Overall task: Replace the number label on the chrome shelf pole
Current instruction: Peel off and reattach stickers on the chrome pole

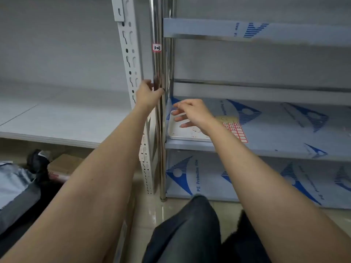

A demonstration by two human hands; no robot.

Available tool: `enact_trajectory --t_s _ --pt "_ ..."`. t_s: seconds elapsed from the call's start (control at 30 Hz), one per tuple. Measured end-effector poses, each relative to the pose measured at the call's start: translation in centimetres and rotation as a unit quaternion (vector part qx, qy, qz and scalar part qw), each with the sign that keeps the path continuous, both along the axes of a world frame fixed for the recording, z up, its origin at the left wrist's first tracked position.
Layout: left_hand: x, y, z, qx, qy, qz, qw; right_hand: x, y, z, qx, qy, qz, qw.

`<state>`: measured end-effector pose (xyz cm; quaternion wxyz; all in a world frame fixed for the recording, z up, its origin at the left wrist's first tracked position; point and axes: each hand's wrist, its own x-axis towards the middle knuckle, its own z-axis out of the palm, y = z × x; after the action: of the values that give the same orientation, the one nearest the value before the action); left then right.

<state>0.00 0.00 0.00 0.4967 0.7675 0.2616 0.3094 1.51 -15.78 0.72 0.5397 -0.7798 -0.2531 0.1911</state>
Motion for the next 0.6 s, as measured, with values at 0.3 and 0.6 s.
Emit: enact_trajectory --t_s 0.3,0.6 --pt "0.2 0.2 0.3 0.022 0.001 -0.053 0.998 -1.9 -2.5 0.9 0.035 -0.049 -0.03 0.998" --pt "1.5 1.4 -1.1 0.038 -0.029 -0.047 0.998 1.5 2.9 1.8 0.111 -0.083 -0.083 0.987"
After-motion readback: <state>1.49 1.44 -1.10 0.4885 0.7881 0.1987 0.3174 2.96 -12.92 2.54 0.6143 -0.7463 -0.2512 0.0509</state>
